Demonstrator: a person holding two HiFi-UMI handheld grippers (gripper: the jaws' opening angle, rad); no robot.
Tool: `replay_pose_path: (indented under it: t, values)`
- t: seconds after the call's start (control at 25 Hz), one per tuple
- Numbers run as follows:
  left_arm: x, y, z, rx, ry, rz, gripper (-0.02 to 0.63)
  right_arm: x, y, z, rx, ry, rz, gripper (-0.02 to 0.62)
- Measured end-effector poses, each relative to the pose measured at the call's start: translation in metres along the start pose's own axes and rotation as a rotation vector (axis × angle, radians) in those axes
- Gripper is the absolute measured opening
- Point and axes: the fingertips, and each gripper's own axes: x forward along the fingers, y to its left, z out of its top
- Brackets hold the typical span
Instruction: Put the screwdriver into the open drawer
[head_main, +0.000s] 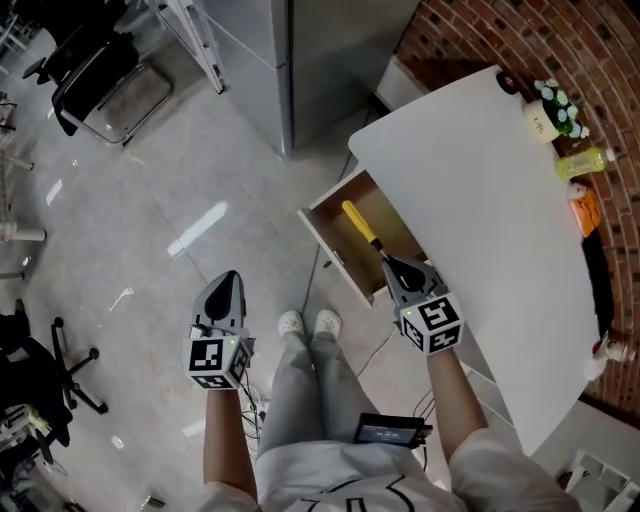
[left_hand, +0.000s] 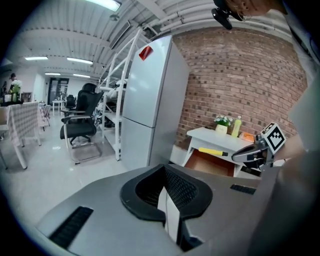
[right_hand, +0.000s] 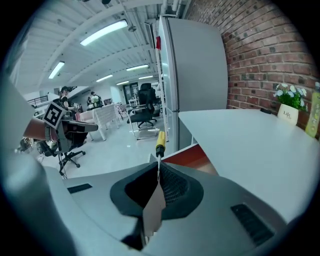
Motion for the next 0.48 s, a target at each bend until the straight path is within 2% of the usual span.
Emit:
replay_pose_path:
  t: [0.2, 0.48]
  values:
    - [0.003, 0.010, -0.038, -0.024, 0.035, 0.017, 0.009, 0.025, -0.004, -0.037, 0.006, 0.067, 0.009, 0.023]
    - [-0.002, 0.032, -0.085, -0.075, 0.072, 0.046, 0.009, 0.067, 0.000, -0.088, 0.092, 0.156, 0.021, 0.025]
